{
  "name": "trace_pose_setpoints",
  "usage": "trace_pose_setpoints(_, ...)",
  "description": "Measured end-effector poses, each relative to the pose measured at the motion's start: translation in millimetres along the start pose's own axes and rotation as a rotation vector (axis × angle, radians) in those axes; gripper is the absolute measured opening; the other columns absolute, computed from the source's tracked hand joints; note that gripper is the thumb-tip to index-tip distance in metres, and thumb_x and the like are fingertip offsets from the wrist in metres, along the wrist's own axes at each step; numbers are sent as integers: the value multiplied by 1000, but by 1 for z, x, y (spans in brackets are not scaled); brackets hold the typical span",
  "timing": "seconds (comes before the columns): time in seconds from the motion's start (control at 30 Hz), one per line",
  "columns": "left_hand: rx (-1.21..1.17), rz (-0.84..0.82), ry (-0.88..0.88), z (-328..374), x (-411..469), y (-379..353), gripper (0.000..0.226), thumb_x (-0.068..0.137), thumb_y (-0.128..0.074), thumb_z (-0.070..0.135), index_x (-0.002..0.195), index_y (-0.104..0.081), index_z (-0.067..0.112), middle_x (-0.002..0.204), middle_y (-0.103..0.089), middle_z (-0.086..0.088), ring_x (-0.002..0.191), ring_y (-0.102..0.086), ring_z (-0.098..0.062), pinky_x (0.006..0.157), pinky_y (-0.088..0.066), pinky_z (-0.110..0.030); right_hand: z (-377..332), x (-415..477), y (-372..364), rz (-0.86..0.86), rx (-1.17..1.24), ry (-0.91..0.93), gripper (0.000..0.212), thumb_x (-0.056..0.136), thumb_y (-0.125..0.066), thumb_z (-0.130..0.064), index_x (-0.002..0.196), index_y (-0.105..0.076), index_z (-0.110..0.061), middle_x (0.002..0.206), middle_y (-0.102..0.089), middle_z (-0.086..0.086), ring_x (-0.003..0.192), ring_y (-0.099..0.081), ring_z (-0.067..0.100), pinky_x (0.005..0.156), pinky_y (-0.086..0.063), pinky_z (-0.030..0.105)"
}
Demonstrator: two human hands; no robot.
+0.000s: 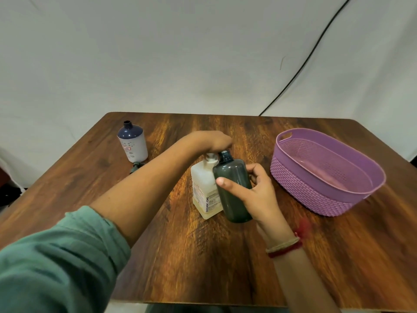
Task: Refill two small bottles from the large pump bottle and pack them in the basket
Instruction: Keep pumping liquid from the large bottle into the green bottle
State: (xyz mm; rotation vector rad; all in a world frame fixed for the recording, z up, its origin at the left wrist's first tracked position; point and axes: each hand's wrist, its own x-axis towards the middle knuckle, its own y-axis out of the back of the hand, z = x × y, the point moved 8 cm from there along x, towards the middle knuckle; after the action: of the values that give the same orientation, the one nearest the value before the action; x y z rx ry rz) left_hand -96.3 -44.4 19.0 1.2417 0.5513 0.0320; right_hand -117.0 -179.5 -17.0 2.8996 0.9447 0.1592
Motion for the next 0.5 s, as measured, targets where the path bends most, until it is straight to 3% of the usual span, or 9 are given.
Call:
trace_pose_setpoints(0.1,7,-14,-10,1,-2,2,36,100,-30,8,132,-46,1,121,-54,-14,95,-48,-20,84,-42,-31,-2,1,0,-4,-13,1,65,43,-84,-54,94,-53,-26,103,-61,-5,96,-59,9,71,-47,23)
trace_pose_setpoints(0.17,-35,-22,-8,0,2,5,36,102,-28,18,126,-50,3,119,-56,-12,87,-54,-19,82,-44,-31,-4,2,0,-11,-21,5,67,43,-86,-55,94,-52,-27,104,-61,-5,98,-59,10,73,-48,25)
trace_pose_setpoints(0.3,-118,19,16,0,3,9,40,104,-24,27,120,-53,3,103,-56,-11,72,-54,-16,66,-44,-24,-4,5,1,-11,-39,6,68,42,-86,-57,93,-53,-28,105,-61,-6,98,-59,9,76,-50,27)
trace_pose_setpoints(0.37,-125,30,20,-1,3,4,39,104,-23,21,121,-52,1,102,-56,-11,76,-52,-16,69,-44,-24,0,5,1,-11,-49,6,70,38,-83,-59,93,-53,-28,104,-62,-6,97,-60,9,76,-51,28)
trace_pose_setpoints(0.5,-164,14,36,-4,-2,1,41,104,-23,20,126,-51,1,125,-55,-15,104,-56,-26,90,-44,-34,0,2,-1,-17,-46,11,71,37,-82,-61,93,-54,-29,103,-62,-5,96,-60,9,77,-52,30)
